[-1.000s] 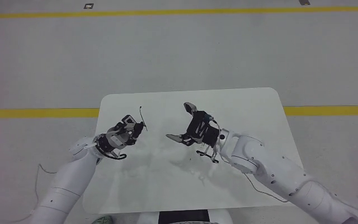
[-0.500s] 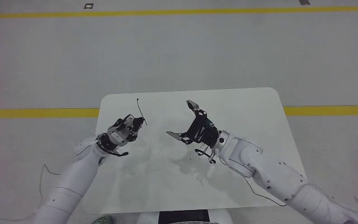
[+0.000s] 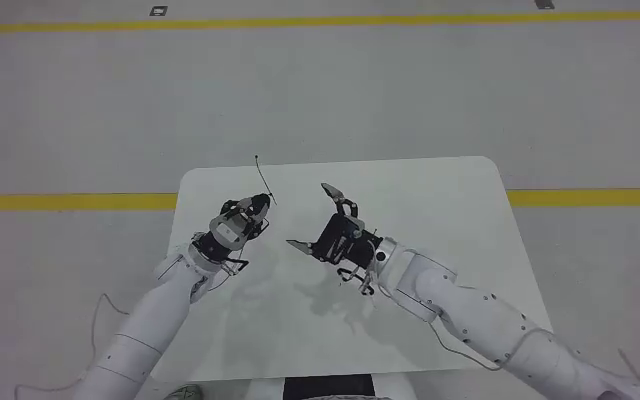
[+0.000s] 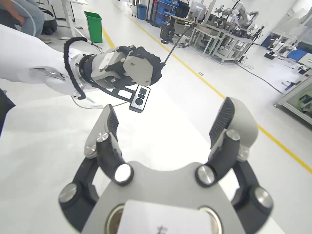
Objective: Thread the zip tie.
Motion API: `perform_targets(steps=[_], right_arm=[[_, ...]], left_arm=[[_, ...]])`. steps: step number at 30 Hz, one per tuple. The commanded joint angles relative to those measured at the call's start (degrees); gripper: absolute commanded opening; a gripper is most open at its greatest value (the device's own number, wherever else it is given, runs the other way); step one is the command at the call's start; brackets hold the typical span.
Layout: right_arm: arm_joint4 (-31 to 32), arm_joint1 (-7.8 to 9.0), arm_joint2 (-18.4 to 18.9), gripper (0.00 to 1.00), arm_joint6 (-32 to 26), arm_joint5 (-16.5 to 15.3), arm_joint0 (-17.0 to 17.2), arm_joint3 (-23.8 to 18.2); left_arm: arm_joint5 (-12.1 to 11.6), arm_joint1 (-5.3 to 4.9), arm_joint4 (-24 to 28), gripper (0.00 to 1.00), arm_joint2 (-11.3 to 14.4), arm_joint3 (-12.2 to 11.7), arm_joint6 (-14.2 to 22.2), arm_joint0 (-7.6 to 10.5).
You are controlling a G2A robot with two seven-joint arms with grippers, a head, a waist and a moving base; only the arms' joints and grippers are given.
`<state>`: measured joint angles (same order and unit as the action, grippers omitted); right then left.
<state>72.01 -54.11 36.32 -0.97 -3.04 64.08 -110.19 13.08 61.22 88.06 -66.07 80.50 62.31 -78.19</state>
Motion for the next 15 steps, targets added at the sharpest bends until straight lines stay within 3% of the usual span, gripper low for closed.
perform_targets(steps=[1,4,6,9,14,15], right_arm=[[-0.02,0.02,0.01,1.0,-0.03,-0.05,0.0,0.0],[-0.02,0.02,0.01,1.0,-0.03,-0.05,0.0,0.0],[0.26,-0.07,0.18,1.0,0.06,-0.19,0.28,-0.01],[1.73,-0.44,0.6,1.0,-0.52,-0.76,0.37,0.16],[3.41,-1.16,1.04,1.0,-1.0,-1.6,0.42,0.55],[4.01,-1.3,1.19,0.88,-1.27,-1.68,0.52,0.75]], left_arm=[[0.02,0.0,-0.01,0.0,-0.01,-0.01,0.02,0.0],[-0.04,0.01,0.01,0.0,0.02,0.01,-0.34,-0.04],[2.1,0.26,1.9,0.0,0.5,0.48,-2.39,-0.57],[6.37,1.19,1.9,0.0,-0.76,0.46,-3.25,-1.54],[6.4,3.33,1.9,0.0,-1.41,0.31,-3.78,-2.99],[6.4,3.33,1.9,0.0,-1.41,0.31,-3.78,-2.99]])
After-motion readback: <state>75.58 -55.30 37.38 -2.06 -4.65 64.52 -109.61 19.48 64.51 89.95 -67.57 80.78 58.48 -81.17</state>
